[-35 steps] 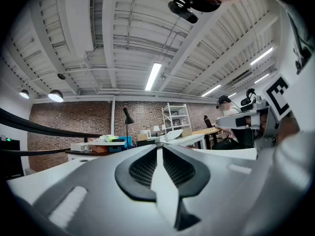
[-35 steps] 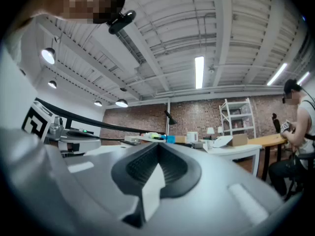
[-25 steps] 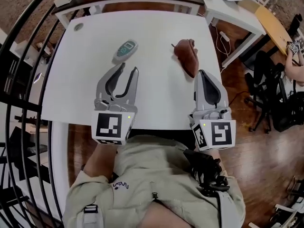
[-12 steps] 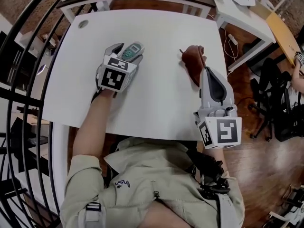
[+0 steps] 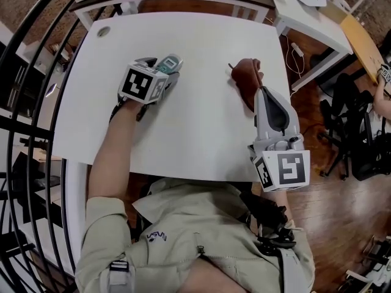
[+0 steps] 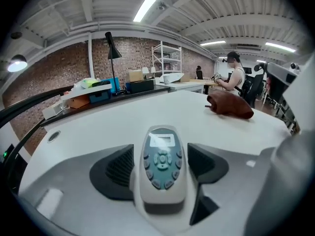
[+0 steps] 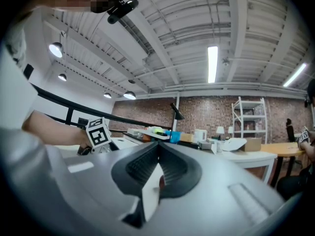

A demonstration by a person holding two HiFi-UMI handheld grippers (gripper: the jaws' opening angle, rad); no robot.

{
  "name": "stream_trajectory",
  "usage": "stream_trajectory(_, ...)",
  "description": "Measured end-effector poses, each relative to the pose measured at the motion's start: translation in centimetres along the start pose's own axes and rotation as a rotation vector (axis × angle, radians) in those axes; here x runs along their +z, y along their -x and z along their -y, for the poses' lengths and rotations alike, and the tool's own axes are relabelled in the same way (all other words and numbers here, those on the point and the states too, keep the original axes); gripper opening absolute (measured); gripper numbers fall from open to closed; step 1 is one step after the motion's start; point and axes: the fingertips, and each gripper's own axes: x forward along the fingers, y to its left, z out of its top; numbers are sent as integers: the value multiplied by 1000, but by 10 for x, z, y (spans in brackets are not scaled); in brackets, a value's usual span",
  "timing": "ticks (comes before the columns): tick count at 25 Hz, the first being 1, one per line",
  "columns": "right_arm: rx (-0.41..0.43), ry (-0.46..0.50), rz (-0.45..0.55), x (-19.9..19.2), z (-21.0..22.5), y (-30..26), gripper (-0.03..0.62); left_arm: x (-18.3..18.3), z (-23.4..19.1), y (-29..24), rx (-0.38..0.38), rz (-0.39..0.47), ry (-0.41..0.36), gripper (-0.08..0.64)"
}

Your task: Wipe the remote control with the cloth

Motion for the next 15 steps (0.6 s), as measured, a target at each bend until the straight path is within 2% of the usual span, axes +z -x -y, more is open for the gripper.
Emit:
stream_trajectory(1,1,-1,-1,0,0,0,3,0,0,0,0,-2,-8,348)
stream_trajectory(3,4,-3,-2,-1,0,0,3,-1,2,0,-3,-4,-26,295)
stream_trajectory(6,0,-1,-7,-2,2,0,3,-1,2,4,5,13,-12,291)
stream_trajectory(9,-16,3,-17,-5,9,1,3,6,10,17,21,91,0,291)
stream_trajectory(12,-29,11,-27,-8,15,-1,14,20,23,44,65,193,-59,291)
stream_trajectory(15,-19,39,-53,-13,17,-10,61,41,48,79,84,282,-135,291)
